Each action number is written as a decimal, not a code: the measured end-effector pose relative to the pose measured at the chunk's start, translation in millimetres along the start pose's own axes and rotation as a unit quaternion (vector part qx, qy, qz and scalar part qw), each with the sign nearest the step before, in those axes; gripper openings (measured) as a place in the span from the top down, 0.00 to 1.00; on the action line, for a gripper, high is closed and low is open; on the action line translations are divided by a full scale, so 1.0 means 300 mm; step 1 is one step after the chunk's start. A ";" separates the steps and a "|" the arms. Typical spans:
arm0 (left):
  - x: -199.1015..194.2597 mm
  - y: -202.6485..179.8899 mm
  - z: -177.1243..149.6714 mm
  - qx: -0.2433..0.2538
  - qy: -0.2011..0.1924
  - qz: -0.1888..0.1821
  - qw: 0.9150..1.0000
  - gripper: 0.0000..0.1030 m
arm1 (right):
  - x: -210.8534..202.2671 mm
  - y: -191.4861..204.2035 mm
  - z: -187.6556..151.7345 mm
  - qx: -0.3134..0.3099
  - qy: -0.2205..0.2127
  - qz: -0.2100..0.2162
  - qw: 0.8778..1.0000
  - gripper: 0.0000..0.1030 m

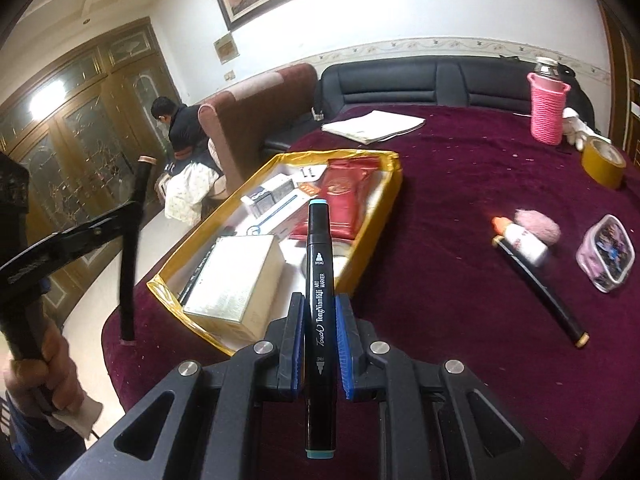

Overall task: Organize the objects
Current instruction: 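Lower both markers into the tray and open both grippers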

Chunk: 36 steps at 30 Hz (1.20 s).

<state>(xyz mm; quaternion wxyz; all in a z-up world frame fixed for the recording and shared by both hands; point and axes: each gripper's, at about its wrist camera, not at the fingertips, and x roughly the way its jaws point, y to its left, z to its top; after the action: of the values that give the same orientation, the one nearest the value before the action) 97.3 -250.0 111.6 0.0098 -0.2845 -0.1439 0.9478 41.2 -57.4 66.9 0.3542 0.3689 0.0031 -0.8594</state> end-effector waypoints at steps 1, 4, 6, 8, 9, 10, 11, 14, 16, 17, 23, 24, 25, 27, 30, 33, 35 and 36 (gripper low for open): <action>0.014 0.016 0.002 -0.004 0.002 0.004 1.000 0.86 | 0.015 0.014 0.008 -0.001 0.002 0.002 1.000 0.84; 0.062 0.058 0.002 -0.013 0.017 0.013 1.000 0.86 | 0.061 0.059 0.029 -0.010 0.006 0.000 1.000 0.84; 0.088 0.088 -0.002 -0.020 0.025 0.022 0.999 0.86 | 0.096 0.078 0.037 -0.012 0.010 -0.003 1.000 0.83; 0.108 0.121 -0.007 -0.031 0.033 0.024 0.999 0.86 | 0.139 0.092 0.041 -0.009 0.021 -0.006 1.000 0.83; 0.121 0.132 -0.008 -0.033 0.035 0.026 0.999 0.86 | 0.157 0.097 0.043 -0.008 0.023 -0.009 1.000 0.83; 0.134 0.143 -0.009 -0.034 0.038 0.030 0.998 0.86 | 0.175 0.102 0.045 -0.009 0.025 -0.015 1.000 0.83; 0.143 0.154 -0.010 -0.036 0.039 0.033 0.998 0.86 | 0.189 0.106 0.046 -0.011 0.026 -0.022 0.999 0.83; 0.172 0.183 -0.009 -0.044 0.045 0.035 0.997 0.86 | 0.232 0.107 0.044 -0.009 0.034 -0.027 0.999 0.83; 0.199 0.202 -0.007 -0.051 0.051 0.040 0.997 0.86 | 0.258 0.107 0.041 -0.007 0.038 -0.030 0.999 0.83; 0.214 0.211 -0.006 -0.055 0.054 0.041 0.996 0.86 | 0.269 0.106 0.039 -0.007 0.039 -0.033 0.999 0.83; 0.295 0.242 -0.011 -0.075 0.077 0.045 0.993 0.86 | 0.308 0.098 0.038 -0.005 0.045 -0.038 0.998 0.83; 0.304 0.246 -0.013 -0.078 0.078 0.046 0.993 0.86 | 0.309 0.099 0.038 -0.005 0.044 -0.038 0.998 0.83; 0.309 0.249 -0.013 -0.080 0.079 0.047 0.993 0.86 | 0.313 0.098 0.039 -0.005 0.044 -0.038 0.998 0.83; 0.311 0.250 -0.012 -0.084 0.078 0.046 0.992 0.86 | 0.324 0.101 0.040 -0.010 0.049 -0.037 0.998 0.83; 0.313 0.245 -0.010 -0.088 0.081 0.051 0.992 0.84 | 0.327 0.104 0.038 -0.018 0.052 -0.037 0.998 0.83; 0.307 0.239 -0.005 -0.089 0.082 0.058 0.991 0.64 | 0.308 0.104 0.039 -0.020 0.051 -0.028 0.998 0.81; 0.289 0.230 -0.001 -0.093 0.075 0.055 0.991 0.51 | 0.284 0.100 0.041 -0.017 0.046 -0.027 0.998 0.64; 0.276 0.217 0.004 -0.090 0.070 0.055 0.992 0.50 | 0.264 0.095 0.043 -0.014 0.037 -0.026 0.999 0.59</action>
<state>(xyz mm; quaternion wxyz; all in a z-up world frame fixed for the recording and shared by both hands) 31.5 -304.5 50.0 -0.0574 -0.3574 -0.2114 0.9079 12.4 -130.2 33.1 0.3365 0.3950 0.0383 -0.8540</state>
